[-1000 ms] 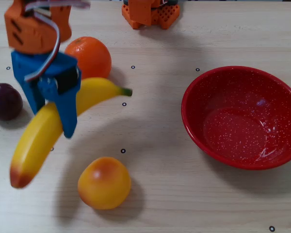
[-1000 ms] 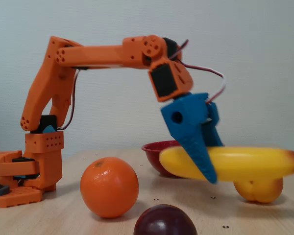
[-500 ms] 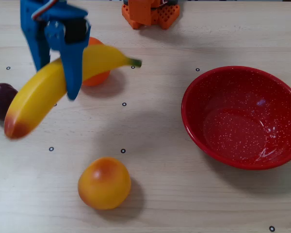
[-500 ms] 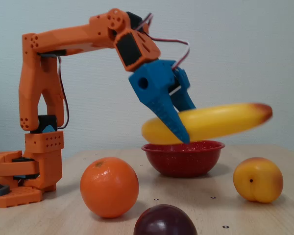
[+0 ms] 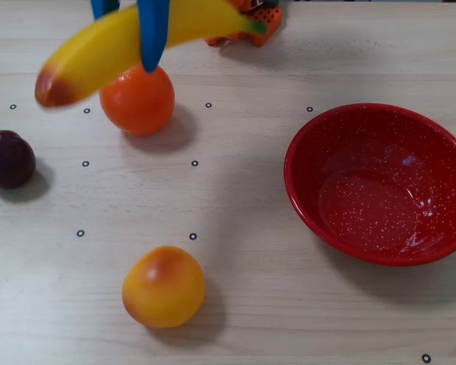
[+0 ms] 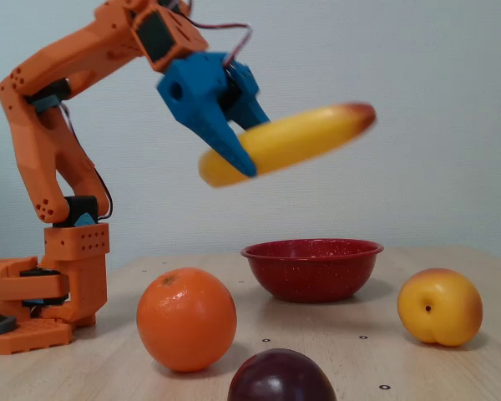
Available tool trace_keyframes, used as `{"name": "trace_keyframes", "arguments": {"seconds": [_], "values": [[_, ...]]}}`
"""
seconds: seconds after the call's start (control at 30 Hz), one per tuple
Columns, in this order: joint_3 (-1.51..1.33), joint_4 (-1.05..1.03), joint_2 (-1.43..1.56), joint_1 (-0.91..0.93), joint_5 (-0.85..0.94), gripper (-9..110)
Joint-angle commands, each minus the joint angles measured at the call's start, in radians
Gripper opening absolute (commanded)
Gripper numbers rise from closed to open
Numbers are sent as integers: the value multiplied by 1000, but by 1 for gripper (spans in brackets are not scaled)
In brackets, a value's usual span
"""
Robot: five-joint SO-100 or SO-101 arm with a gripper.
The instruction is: Put banana in the red bowl.
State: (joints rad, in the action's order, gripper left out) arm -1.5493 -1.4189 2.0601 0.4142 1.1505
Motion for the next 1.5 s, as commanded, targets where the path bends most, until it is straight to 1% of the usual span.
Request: {"name": "trace_keyframes", "arguments": {"seconds": [0.0,0.23,0.37,0.57,0.83,1.13,1.33,1.47], "values": [[37,-46,126,-17,-35,0],[32,-183,219,-12,-78,0],[31,-224,241,-15,-95,0],[-5,-160,239,-58,-132,0],[-17,-44,183,-222,-236,0],[166,-89,2,-425,-348,0],[241,32,-115,-555,-383,0],[302,52,-198,-626,-399,0]]}}
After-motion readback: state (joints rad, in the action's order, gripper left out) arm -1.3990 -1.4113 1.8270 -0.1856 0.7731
